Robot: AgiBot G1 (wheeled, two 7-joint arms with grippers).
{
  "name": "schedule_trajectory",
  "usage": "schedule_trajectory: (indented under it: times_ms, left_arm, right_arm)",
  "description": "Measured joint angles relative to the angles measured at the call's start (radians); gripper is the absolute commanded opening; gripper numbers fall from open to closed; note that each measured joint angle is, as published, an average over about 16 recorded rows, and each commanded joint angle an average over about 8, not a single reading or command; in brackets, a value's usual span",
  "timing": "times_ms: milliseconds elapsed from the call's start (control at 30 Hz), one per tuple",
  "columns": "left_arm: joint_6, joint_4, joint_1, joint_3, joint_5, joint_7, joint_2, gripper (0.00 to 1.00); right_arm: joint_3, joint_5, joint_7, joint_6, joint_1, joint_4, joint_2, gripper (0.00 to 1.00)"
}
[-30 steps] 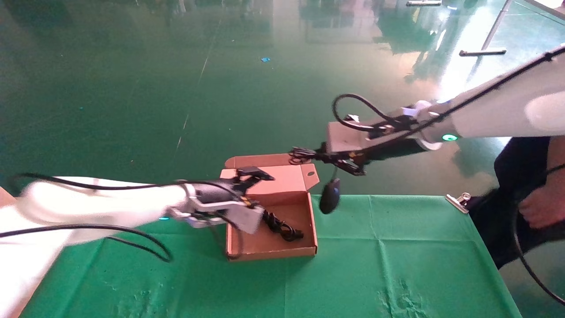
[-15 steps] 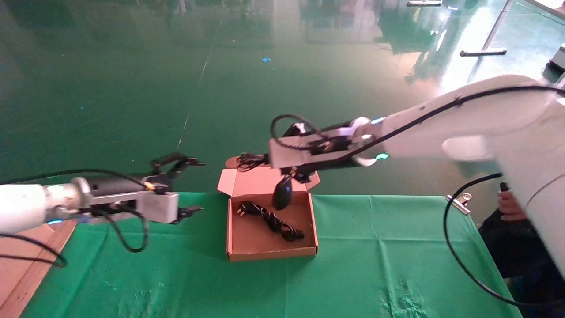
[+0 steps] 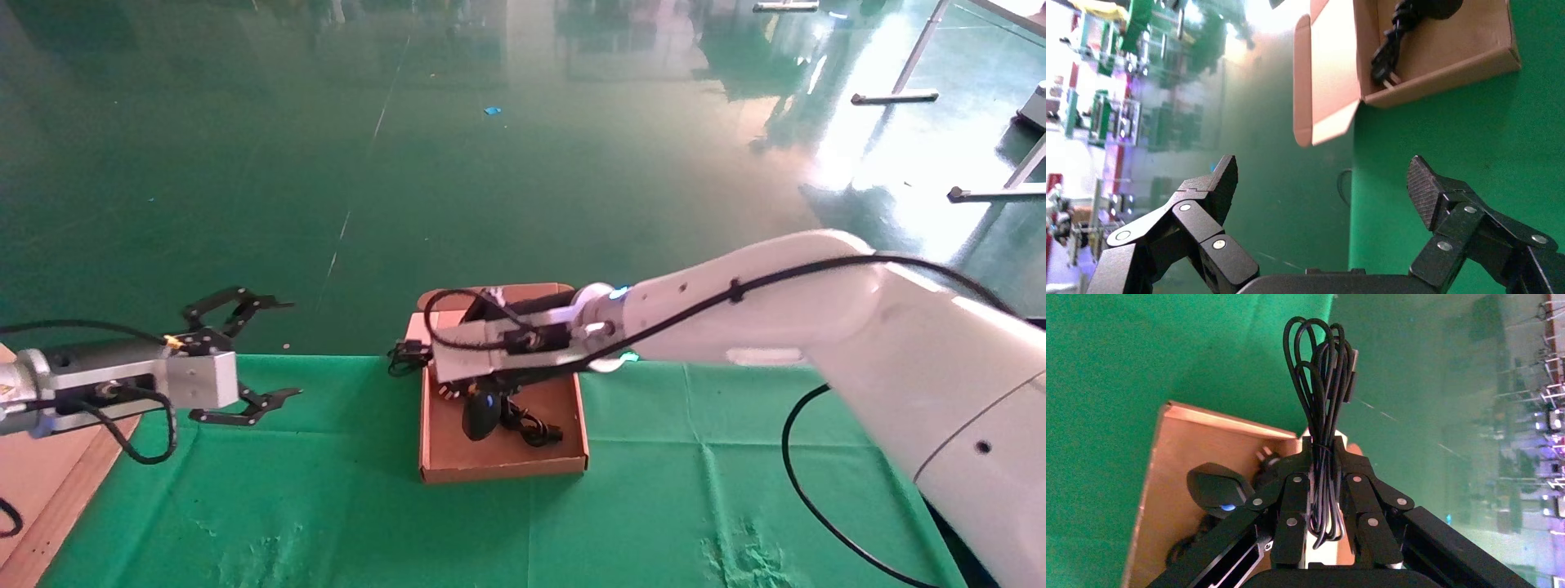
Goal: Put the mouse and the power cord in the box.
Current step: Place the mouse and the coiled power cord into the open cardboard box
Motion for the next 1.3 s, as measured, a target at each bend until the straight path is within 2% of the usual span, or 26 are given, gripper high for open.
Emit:
schedule_trajectory:
  times_ms: [233,467,500,733,767,1300]
  left_arm:
    - [0.007,0.049,-0.008,0.005,0.007,-0.005,-0.005,1.00]
    - [0.015,0.080,-0.018,0.007,0.012,0.006,0.002,1.00]
    - [0.017,0.084,-0.019,0.007,0.012,0.008,0.002,1.00]
    - [0.025,0.102,-0.024,0.006,0.011,0.017,0.006,1.00]
    - [0.026,0.103,-0.024,0.006,0.011,0.018,0.007,1.00]
    - [0.028,0.101,-0.023,0.004,0.010,0.014,0.007,1.00]
  right_arm:
    - [-0.111,0.052,0.039,0.063,-0.020,0.016,0.003,0.00]
    - [-0.181,0.083,0.042,0.109,-0.028,-0.007,0.006,0.00]
    - [-0.188,0.086,0.040,0.115,-0.029,-0.011,0.007,0.04]
    - [-0.222,0.101,0.029,0.149,-0.028,-0.037,0.009,0.90]
    - [-0.225,0.103,0.028,0.152,-0.028,-0.040,0.009,0.99]
    - [-0.218,0.109,0.030,0.150,-0.032,-0.040,0.015,1.00]
